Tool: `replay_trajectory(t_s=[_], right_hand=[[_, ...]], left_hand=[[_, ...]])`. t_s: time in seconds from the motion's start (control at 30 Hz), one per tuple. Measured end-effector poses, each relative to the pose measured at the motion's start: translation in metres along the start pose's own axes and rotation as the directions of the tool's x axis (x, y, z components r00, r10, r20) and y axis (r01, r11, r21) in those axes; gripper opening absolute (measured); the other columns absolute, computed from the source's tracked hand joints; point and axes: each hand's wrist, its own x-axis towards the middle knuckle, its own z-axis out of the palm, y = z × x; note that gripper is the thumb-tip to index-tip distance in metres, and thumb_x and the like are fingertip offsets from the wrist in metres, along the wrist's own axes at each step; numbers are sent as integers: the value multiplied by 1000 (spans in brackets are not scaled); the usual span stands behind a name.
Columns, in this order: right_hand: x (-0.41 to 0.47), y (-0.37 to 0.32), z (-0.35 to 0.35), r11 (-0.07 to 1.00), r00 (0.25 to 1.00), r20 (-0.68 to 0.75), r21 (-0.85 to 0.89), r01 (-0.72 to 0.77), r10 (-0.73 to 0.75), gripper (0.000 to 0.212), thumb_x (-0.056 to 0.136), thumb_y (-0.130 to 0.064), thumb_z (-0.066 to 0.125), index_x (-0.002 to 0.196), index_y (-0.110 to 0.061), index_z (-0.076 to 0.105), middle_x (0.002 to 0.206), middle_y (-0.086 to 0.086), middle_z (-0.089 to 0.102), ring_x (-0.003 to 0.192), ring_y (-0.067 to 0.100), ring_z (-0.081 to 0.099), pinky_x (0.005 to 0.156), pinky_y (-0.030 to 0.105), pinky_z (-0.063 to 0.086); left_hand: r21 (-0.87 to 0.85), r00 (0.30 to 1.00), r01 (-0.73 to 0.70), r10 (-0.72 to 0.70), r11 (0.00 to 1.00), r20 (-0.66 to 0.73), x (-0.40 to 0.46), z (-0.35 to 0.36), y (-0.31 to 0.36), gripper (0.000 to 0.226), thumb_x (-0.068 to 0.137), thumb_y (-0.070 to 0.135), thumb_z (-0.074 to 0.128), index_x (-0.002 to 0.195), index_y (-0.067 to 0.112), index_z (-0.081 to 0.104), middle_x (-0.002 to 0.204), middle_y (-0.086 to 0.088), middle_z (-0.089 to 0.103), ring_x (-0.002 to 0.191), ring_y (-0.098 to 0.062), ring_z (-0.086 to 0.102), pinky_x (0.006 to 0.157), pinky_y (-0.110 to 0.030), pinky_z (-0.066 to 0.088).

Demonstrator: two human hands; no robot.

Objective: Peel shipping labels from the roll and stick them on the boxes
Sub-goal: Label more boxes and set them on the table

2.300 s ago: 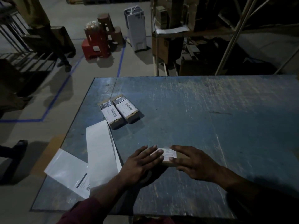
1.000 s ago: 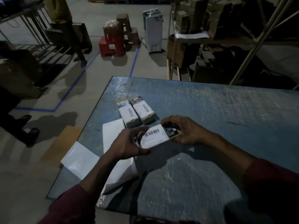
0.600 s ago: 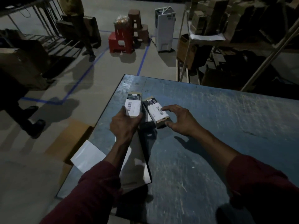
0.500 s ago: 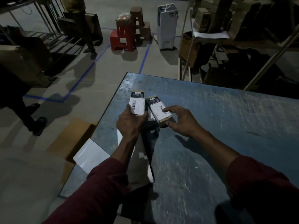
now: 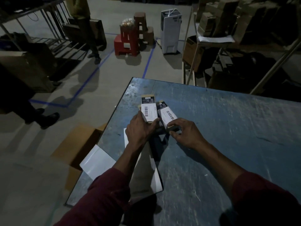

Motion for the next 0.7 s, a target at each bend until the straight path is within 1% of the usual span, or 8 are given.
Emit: replay_trajectory(t_s=[0.1,0.2,0.27,0.37,0.43,0.57,0.63,0.7], right_hand=[[-13,4,6,998,998,-44,55,-34,37,26,86,-12,80,111,-18,79,122,-2,73,107,7,68,87,2,47],[-40,5,3,989,986,-114,100,-111,122,22,87,-8,78,107,-17,80,105,-7,76,92,3,68,80,-2,43],[-67,10,-3,973,965,-156,132,-189,209,15,88,-10,78,100,-18,80,95,-10,76,83,3,68,75,0,44],[-120,26,-21,927,909,-206,184,-327,362,7,88,-11,79,93,-17,79,87,-11,75,78,-8,67,70,1,46],[-165,41,-36,905,867,-264,171,-389,423,10,87,-7,79,89,-17,79,84,-13,74,78,-11,67,70,0,45],[-257,90,-90,831,740,-387,170,-529,550,30,85,-10,77,83,-39,71,80,-21,73,76,-4,70,73,13,54],[-300,112,-130,819,682,-495,118,-561,538,13,87,-24,65,87,-35,71,83,-11,75,77,7,73,78,28,59],[-332,130,-169,784,576,-649,54,-618,498,23,89,-32,54,93,-25,76,92,0,77,85,25,74,82,36,59]], left_hand=[[1,993,-60,60,998,-97,-11,-10,-1,73,92,58,70,147,13,54,141,-12,63,123,-34,62,91,-45,53],[-98,957,-224,200,970,-209,-32,-12,-1,50,93,48,69,130,14,69,120,-7,73,100,-26,71,79,-39,59],[-204,948,-285,244,937,-203,-54,-7,1,32,93,43,71,113,18,76,103,-1,77,85,-17,73,71,-37,62],[-333,969,-236,249,913,-6,-90,12,12,25,92,49,68,99,27,78,88,11,77,69,-6,71,65,-38,62],[-356,945,-218,288,909,157,-110,34,25,28,92,52,65,95,28,78,85,13,77,65,-2,70,64,-36,61],[-305,819,-329,431,893,378,-145,91,83,33,87,52,62,101,28,80,91,12,79,71,-3,72,70,-34,61],[-305,731,-414,513,858,451,-162,121,128,40,86,53,59,104,25,80,98,8,80,78,-11,74,73,-34,60],[-326,641,-492,589,807,492,-174,152,170,44,87,51,58,106,19,80,103,-3,79,88,-24,74,75,-36,58]])
